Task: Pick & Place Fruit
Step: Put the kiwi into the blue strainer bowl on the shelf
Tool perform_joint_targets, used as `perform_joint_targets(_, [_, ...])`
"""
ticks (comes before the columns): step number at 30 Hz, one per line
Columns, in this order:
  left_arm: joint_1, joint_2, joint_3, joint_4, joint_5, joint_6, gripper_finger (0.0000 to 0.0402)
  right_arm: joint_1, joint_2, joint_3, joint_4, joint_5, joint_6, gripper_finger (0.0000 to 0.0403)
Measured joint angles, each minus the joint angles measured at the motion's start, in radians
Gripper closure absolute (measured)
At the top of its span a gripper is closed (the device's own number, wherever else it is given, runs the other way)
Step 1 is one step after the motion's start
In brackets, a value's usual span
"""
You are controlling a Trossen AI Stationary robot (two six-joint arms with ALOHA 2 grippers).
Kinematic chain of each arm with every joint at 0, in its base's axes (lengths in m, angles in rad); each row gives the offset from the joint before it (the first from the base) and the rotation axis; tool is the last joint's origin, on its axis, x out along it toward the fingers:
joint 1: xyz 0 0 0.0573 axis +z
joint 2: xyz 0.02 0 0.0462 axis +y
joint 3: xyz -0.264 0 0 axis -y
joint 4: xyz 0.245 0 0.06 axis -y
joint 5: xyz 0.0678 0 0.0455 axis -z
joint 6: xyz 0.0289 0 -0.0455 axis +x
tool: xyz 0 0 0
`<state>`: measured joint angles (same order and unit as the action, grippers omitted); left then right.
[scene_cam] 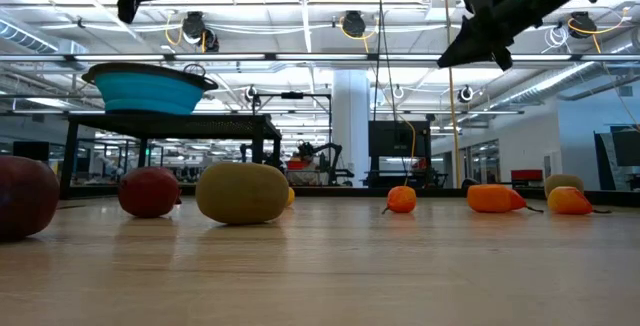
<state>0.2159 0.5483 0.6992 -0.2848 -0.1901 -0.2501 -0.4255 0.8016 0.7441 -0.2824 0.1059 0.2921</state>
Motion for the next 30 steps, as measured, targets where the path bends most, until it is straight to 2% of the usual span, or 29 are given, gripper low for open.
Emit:
perform_joint_targets(4, [-0.025,-0.045,-0.053,0.041,0.047,0.018,0.0396,0.000,0.061,0.085,-0.106,0.044,0.039,0.0394])
perform_joint_targets(11, [-0.052,-0.136,-0.147,0.100,0.132,0.020,0.0397,-0.001,0.192,0.281,-0.396,0.106,0.129,0.0394])
perform_joint_targets(17, [-0.061,-0.214,-0.202,0.111,0.139,0.035,0.0400,-0.029,0.305,0.431,-0.631,0.107,0.238,0.0394])
perform_joint_targets(25, [-0.061,-0.301,-0.244,0.104,0.141,0.049,0.0393,-0.100,0.408,0.479,-0.868,0.103,0.372,0.0394])
perform_joint_targets(30, [-0.061,-0.339,-0.265,0.101,0.140,0.056,0.0398,-0.151,0.452,0.479,-0.996,0.103,0.390,0.0388])
